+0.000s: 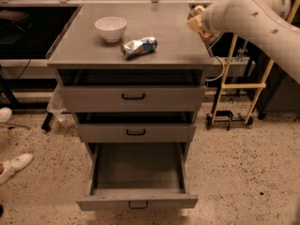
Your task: Pick orange can from bottom drawer and place on counter
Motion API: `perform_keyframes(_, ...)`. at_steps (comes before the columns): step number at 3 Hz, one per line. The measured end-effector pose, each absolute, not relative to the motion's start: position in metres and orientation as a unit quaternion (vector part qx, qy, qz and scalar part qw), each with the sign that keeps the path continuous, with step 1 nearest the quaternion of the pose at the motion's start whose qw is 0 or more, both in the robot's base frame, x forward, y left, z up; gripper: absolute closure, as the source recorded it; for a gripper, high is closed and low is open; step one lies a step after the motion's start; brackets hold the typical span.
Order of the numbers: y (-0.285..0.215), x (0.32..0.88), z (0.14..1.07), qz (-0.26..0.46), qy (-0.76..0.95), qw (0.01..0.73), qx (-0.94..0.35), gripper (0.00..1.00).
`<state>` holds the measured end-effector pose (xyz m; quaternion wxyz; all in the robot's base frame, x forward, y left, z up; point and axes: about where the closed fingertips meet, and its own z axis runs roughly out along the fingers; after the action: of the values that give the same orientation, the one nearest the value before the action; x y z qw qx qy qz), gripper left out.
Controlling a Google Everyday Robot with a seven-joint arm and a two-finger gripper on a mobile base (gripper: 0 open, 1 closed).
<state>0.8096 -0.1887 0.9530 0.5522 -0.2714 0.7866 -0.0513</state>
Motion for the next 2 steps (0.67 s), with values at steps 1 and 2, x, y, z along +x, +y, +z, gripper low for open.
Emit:
perform_keyframes(1, -0.131, 0.857, 0.964, -0.028, 0.778, 0.558, -0.286, 1.00)
perform_keyframes(2, -0.100, 0.887, 0.940, -0.022, 0.786, 0.536, -0.308, 1.00)
